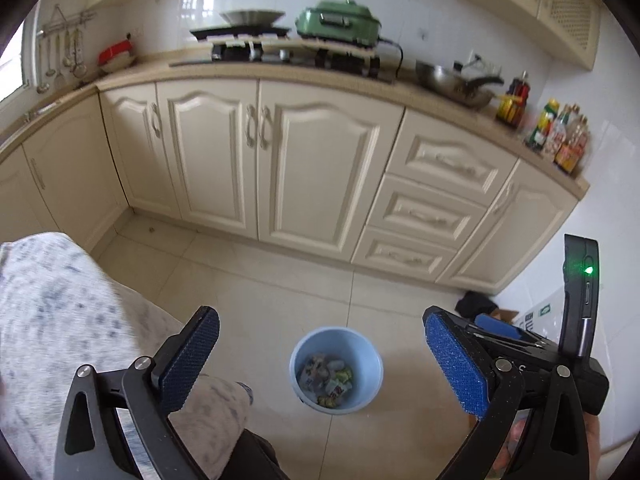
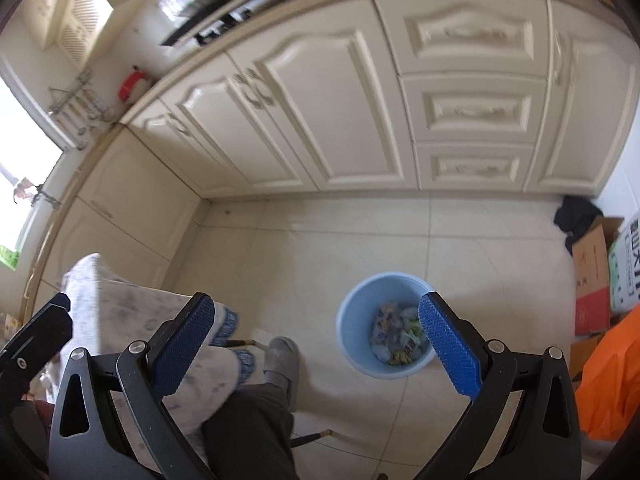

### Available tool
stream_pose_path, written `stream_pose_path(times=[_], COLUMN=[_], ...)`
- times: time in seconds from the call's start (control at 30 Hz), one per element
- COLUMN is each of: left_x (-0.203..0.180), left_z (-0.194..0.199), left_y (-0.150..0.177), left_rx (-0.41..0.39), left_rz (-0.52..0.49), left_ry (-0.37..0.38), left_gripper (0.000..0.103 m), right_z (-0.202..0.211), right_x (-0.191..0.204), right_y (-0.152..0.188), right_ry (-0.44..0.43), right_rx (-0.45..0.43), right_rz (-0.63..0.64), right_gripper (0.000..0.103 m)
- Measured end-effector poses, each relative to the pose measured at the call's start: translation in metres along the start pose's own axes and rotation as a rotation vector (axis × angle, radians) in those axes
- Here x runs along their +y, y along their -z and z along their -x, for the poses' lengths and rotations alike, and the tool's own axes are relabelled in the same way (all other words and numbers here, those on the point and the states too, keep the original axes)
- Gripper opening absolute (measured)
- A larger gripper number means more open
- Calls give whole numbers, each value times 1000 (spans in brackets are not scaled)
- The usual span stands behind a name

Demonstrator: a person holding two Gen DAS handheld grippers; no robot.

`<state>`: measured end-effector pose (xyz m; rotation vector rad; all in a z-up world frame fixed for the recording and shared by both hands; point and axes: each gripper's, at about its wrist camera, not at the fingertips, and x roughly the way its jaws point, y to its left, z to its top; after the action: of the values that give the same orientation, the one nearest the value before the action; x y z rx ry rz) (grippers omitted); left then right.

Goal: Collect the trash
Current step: 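Return both tools to the table above the remaining trash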

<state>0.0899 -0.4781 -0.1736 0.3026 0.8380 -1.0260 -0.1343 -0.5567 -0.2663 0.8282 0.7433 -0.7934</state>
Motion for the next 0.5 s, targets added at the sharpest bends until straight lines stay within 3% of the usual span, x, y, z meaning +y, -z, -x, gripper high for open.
stream_pose_path(times=[0.2, 0.5], left_x=[37, 88], left_z=[98, 216], left_y=[32, 93], left_rx=[-130, -251], left_rz=[37, 133], left_ry=[-46, -165], left_gripper=[102, 102], right_z=[35, 66], right_x=[59, 160], right_y=[-1, 14], right_ry=[-60, -166], right_rx=[-63, -109], right_rz=[75, 229], right_gripper=[103, 103])
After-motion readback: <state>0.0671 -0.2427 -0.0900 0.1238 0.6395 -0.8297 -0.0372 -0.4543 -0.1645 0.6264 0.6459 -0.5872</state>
